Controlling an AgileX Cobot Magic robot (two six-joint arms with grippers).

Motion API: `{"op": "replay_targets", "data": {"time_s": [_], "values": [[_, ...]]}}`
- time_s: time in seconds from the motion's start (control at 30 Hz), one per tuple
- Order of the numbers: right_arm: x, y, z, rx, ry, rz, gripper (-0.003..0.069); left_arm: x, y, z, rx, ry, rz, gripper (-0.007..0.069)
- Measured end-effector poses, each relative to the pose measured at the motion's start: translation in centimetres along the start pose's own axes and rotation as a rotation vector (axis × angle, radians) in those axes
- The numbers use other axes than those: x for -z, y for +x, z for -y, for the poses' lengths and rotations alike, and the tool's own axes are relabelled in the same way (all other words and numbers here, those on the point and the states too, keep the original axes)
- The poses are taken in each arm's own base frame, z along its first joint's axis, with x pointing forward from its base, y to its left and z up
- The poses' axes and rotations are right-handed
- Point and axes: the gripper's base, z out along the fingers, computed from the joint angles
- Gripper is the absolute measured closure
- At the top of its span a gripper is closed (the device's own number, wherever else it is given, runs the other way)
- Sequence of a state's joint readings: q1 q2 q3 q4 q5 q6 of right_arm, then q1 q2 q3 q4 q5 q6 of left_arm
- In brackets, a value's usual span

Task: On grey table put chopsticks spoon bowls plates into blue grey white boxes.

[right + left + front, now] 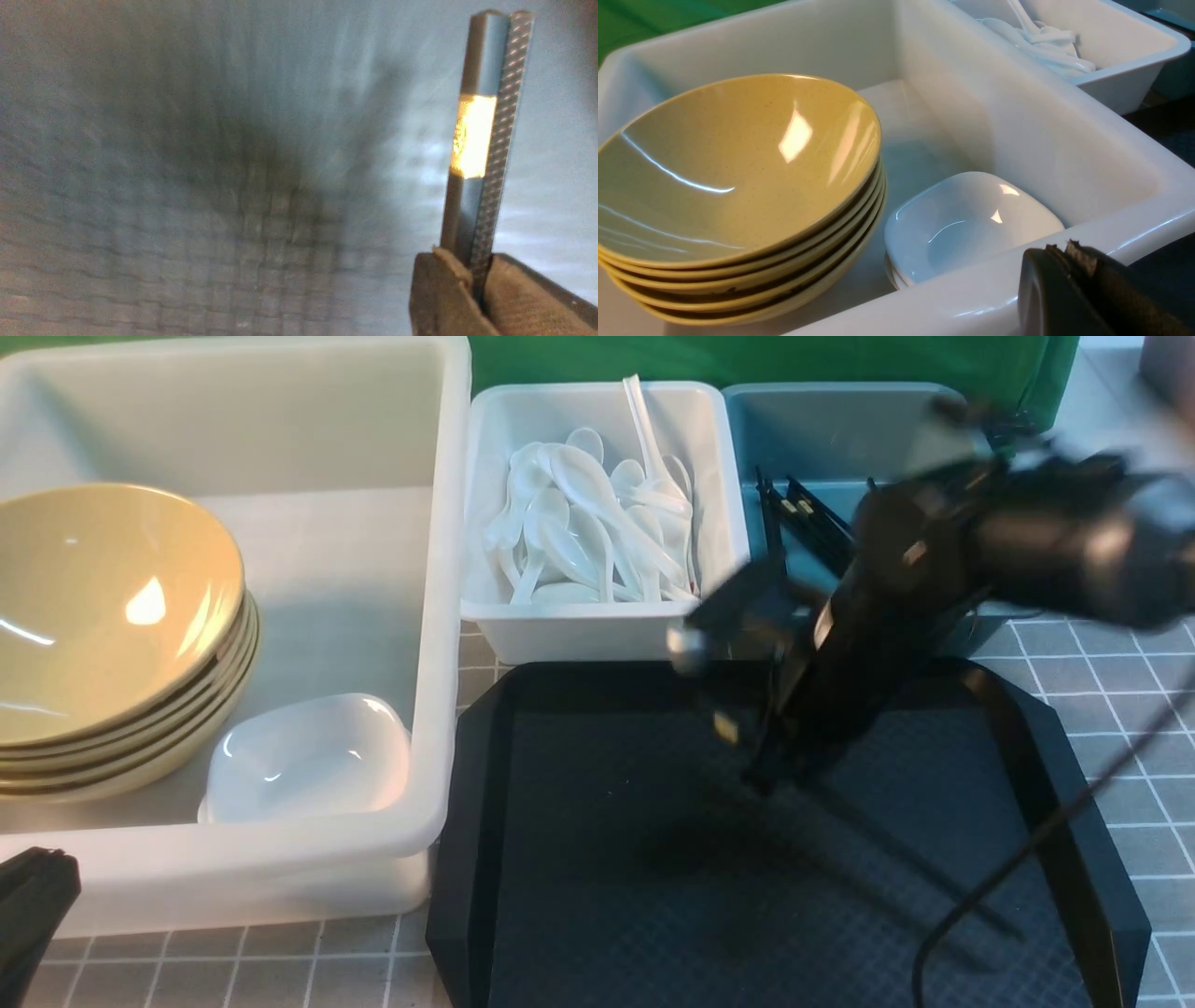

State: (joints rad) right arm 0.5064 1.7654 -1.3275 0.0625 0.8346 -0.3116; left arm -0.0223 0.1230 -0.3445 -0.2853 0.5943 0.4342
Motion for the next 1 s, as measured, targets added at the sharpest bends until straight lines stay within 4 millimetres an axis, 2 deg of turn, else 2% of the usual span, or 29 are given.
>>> {"op": "replay_targets", "data": {"time_s": [0.13,0.17,0.2,0.27,0.33,0.37,0.4,0.43,0.47,0.5,0.57,0.6,0.63,0.7,0.73,0.77,0.8,0.87,0.9,0.93,0.97,1.0], "values": [[7.3,-0.7,0.4,0.02,0.109,0.267,0.0526,0.0,0.0,0.0,-0.002,-0.001,0.0,0.0633],[7.6,-0.7,0.4,0.02,0.114,0.283,0.0526,0.0,0.0,0.0,-0.002,-0.001,0.0,0.0633],[9.9,-1.2,1.3,0.028,0.193,0.43,0.0526,0.0,0.0,0.0,-0.002,-0.001,0.0,0.0633],[11.7,-1.6,2.5,0.019,0.268,0.567,0.0526,0.0,0.0,0.0,-0.002,-0.001,0.0,0.0633],[13.2,-2.7,4.8,-0.012,0.381,0.792,0.0526,0.0,0.0,0.0,-0.002,-0.002,-0.001,0.0633],[13.1,-2.7,5.2,-0.021,0.392,0.804,0.0526,0.0,0.0,0.0,-0.002,-0.002,-0.001,0.0633],[13.0,-3.1,6.8,-0.072,0.434,0.907,0.0526,0.0,0.0,0.0,-0.002,-0.002,-0.001,0.0633],[11.9,-3.4,8.8,-0.166,0.451,0.995,0.0522,0.0,0.0,0.0,-0.002,-0.002,0.0,0.0633],[9.8,-3.3,10.5,-0.254,0.437,0.989,0.0497,0.0,0.0,0.0,-0.005,-0.004,0.0,0.0633],[8.6,-3.1,11.3,-0.301,0.423,0.966,0.0478,0.0,0.0,0.0,-0.007,-0.005,0.0,0.0633],[6.3,-2.6,12.5,-0.386,0.392,0.886,0.0422,0.0,0.0,-0.1,-0.017,-0.011,-0.003,0.0633],[5.8,-2.5,12.8,-0.398,0.389,0.87,0.0407,0.0,0.0,-0.1,-0.019,-0.013,-0.004,0.0633],[4.6,-1.9,13.2,-0.447,0.363,0.767,0.0347,0.0,0.1,-0.2,-0.027,-0.017,-0.006,0.0633],[4.7,-1.2,13.1,-0.464,0.34,0.628,0.0303,0.0,0.1,-0.2,-0.029,-0.019,-0.007,0.0633],[5.0,-1.2,13.1,-0.462,0.341,0.624,0.0301,0.0,0.1,-0.2,-0.03,-0.019,-0.007,0.0633],[7.0,-0.8,12.5,-0.43,0.342,0.567,0.0312,0.0,0.1,-0.2,-0.03,-0.019,-0.008,0.0633],[7.0,-0.7,12.5,-0.427,0.341,0.555,0.0312,0.0,0.1,-0.2,-0.03,-0.019,-0.008,0.0633],[12.6,0.1,11.0,-0.353,0.377,0.588,0.0397,0.0,0.1,-0.2,-0.03,-0.017,-0.011,0.0633],[14.0,0.5,10.4,-0.335,0.389,0.606,0.0437,0.0,0.1,-0.2,-0.03,-0.017,-0.012,0.0633],[17.6,1.5,9.1,-0.305,0.421,0.684,0.0501,0.0,0.1,-0.2,-0.03,-0.016,-0.013,0.0633],[19.2,2.4,8.2,-0.291,0.436,0.726,0.0552,0.0,0.1,-0.1,-0.03,-0.015,-0.016,0.0633],[21.8,3.8,6.8,-0.273,0.466,0.807,0.0589,0.0,0.2,-0.1,-0.03,-0.014,-0.017,0.0633]]}}
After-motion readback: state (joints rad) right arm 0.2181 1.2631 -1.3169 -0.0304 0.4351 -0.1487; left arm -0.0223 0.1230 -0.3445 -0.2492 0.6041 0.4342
